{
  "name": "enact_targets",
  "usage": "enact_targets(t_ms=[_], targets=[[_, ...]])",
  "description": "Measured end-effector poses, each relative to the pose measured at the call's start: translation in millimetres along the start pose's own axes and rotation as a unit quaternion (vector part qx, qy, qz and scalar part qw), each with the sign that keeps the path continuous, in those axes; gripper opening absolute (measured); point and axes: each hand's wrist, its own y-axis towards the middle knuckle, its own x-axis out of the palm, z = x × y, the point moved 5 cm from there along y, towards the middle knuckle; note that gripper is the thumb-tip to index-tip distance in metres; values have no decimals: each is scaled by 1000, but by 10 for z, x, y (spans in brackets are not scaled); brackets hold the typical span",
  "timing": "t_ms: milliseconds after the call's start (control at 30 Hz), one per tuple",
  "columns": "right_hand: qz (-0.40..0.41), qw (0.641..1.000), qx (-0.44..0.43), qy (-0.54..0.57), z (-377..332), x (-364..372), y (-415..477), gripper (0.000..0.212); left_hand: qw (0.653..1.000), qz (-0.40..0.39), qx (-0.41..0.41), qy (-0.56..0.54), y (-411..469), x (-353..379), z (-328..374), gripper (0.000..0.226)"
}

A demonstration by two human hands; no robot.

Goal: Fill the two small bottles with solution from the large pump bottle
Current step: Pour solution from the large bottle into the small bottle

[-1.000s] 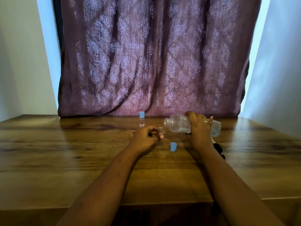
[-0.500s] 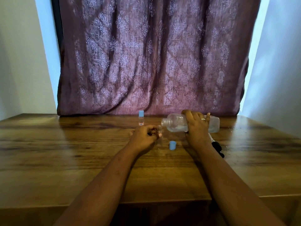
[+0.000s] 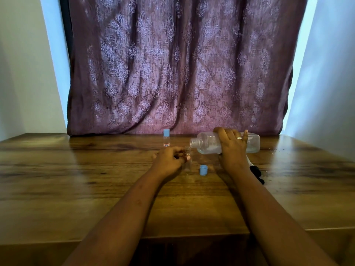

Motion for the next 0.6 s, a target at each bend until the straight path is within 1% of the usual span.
enact_targets(t_ms=[67, 300, 433, 600], targets=[[4, 1000, 1, -1, 6, -4, -2, 57, 1000, 0, -5, -7, 7, 5, -12, 18], [8, 1000, -7, -7, -18, -38, 3, 55, 1000, 5, -4, -2, 38, 1, -35, 16], [14, 1000, -7, -6, -14, -52, 4, 53, 1000, -2, -11, -7, 56, 15, -53, 29], [45, 999, -20, -24, -26, -76, 7, 47, 1000, 7, -10, 9, 59, 0, -62, 19]])
